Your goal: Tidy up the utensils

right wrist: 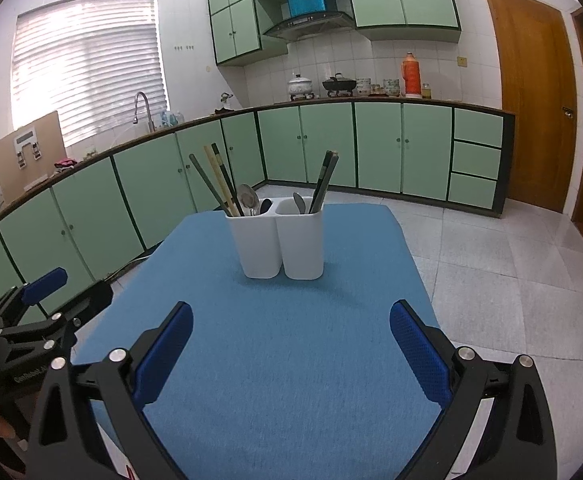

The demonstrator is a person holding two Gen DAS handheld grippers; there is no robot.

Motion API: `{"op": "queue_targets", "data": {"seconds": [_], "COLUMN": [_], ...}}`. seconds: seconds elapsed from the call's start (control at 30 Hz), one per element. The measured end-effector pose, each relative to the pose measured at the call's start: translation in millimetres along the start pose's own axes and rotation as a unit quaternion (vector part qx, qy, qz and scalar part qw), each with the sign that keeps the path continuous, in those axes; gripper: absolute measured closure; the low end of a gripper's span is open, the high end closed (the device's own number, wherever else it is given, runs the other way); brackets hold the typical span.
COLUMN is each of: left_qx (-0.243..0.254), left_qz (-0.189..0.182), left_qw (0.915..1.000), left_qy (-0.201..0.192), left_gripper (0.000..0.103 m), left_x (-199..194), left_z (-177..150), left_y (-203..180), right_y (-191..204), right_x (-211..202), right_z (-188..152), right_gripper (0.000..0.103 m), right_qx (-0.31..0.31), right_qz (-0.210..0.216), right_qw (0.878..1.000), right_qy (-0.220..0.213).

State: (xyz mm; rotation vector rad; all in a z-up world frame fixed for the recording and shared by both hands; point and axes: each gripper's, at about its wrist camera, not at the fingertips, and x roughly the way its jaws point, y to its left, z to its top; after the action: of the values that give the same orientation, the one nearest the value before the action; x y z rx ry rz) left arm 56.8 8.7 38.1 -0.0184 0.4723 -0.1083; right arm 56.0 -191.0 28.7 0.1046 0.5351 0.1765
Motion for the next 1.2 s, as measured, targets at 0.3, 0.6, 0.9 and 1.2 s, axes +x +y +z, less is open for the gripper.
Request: {"op": "queue_targets", "data": {"seconds": [0.3, 0.6, 0.9, 1.2], "left_qx": [0.001, 0.007, 0.008, 0.009], "left_qz": [0.001, 0.001, 0.001, 0.001], "left_qw": [1.0, 0.9999, 0.9999, 0.9999], "left_qy": [-0.003, -0.007, -0.008, -0.008], "left_gripper": [0.005, 0.005, 0.005, 0.005], "left_x": [-1.2, -4.3, -4.9, -4.8], "left_z": [1.1, 0.1, 0.7, 0.6], "left_y": [-1.2, -6.7, -6.9, -7.3], "right_y": [0.6, -1.4, -2.4, -1.7], "right_x": [-2.4, -4.3, -3.8, -3.3], "right_z": [1.9, 2.5, 2.3, 2.4], "right_gripper": [0.006, 0.006, 0.006, 0.006], "right_qx": [-0.003, -0.002, -0.004, -0.005], "right_qz": [-0.002, -0.002, -0.001, -0.001], "right_qw": [1.0, 1.0, 1.0, 1.0], "right_qy": [-0.002, -0.003, -0.004, -0.003]}}
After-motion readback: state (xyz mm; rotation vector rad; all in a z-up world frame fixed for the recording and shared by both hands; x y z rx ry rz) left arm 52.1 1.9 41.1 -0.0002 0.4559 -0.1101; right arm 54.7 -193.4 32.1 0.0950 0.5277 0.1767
